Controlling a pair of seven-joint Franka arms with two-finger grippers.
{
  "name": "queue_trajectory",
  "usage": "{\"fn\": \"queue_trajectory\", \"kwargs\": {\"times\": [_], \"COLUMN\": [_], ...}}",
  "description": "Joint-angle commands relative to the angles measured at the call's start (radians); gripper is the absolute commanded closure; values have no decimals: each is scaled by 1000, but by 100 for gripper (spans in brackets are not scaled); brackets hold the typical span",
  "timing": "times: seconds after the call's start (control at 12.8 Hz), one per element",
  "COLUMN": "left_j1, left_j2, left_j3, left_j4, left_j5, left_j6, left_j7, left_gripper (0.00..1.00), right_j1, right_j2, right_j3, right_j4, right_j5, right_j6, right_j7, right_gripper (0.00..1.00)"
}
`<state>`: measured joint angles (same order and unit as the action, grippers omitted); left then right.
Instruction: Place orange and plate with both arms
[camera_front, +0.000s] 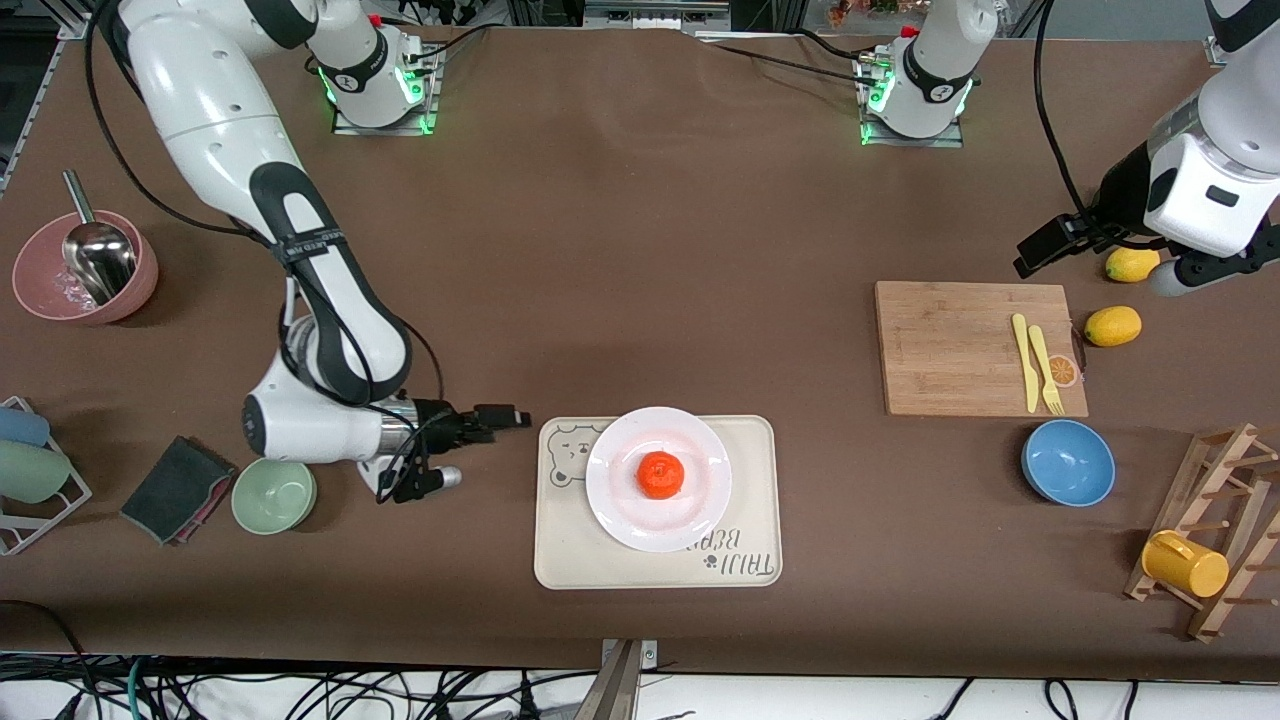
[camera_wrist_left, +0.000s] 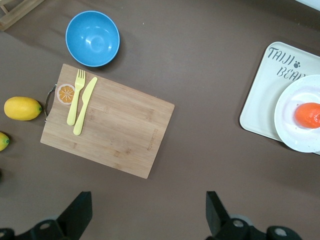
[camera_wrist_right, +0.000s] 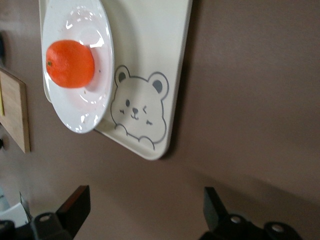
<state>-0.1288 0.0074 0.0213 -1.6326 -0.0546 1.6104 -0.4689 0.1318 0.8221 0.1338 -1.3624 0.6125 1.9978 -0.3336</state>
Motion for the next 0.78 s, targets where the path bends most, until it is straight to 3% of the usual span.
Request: {"fn": "queue_trajectory", "kwargs": {"times": [0.0,0.16,0.31,0.55,0.7], "left_j1": [11,12,23,24,23], "left_j2": [8,9,9,9,9], "left_j3": [-4,-4,-4,-4,-6], "left_j4": [19,20,17,19,19], "left_j5": [-21,-21,-21,-21,-21], "left_j6": [-12,-12,-12,-12,-12], "left_j7": [-1,-1,1,1,1], "left_gripper": [0,0,0,0,0], "right_j1": [3,3,3,3,3], "right_j2": [-136,-223,-303,-466,-599], "right_j3": [-66,-103,-163,-195,-218], "right_j4": [-41,-53,-101,-291,-474], "right_j5": [-170,-322,-399,-523,-530], "right_j6": [-190,-327,-399,-340,-225], "right_j7": [85,146,151,156,168], "right_gripper": [0,0,0,0,0]}}
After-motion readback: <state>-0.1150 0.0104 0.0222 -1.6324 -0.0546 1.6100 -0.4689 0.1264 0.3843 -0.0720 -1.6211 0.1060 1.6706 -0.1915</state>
